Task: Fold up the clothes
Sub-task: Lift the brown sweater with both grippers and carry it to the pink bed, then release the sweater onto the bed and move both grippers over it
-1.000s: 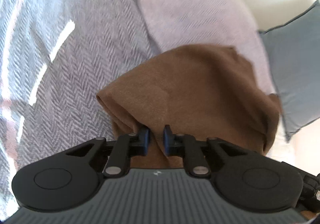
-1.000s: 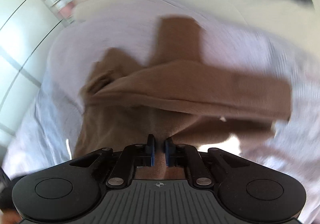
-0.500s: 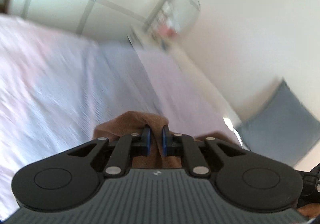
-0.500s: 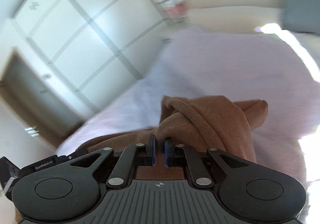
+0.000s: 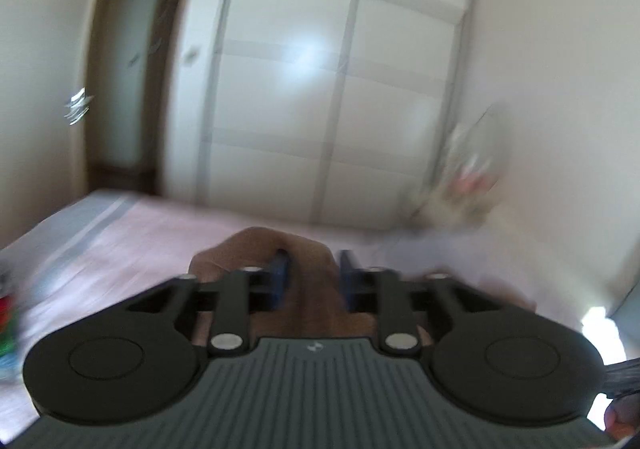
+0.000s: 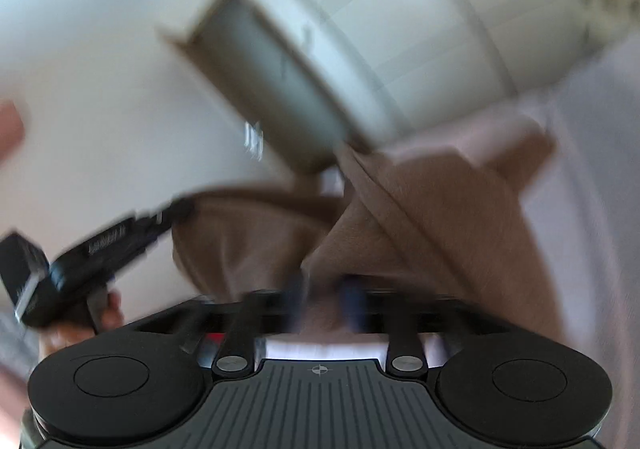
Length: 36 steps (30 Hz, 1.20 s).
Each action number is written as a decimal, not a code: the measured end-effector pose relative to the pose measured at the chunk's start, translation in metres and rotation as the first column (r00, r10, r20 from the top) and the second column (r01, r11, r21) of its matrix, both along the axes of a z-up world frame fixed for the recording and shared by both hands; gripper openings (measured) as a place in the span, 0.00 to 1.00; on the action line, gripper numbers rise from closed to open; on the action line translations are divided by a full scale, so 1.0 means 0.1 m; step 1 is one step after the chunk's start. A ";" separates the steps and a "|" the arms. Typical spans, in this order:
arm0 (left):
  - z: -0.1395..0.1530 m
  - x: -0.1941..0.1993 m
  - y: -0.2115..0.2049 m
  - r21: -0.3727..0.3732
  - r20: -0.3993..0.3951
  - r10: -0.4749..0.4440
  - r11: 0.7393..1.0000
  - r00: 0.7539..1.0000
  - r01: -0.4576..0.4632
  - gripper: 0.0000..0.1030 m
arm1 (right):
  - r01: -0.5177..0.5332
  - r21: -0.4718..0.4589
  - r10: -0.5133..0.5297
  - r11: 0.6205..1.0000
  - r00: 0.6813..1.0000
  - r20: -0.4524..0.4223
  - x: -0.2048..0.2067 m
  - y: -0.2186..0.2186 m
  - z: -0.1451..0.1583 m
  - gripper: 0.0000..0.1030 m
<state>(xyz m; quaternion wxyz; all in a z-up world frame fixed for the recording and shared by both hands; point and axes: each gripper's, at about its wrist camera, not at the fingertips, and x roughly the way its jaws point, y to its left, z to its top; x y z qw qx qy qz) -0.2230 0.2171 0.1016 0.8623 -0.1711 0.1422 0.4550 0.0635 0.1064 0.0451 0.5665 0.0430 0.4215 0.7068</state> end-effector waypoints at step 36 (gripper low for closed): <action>-1.90 -1.05 -2.04 -0.414 -0.474 0.183 0.817 0.862 -0.401 0.53 | -0.091 -0.558 0.381 0.825 0.819 0.429 -1.57 -1.03 -1.62 0.85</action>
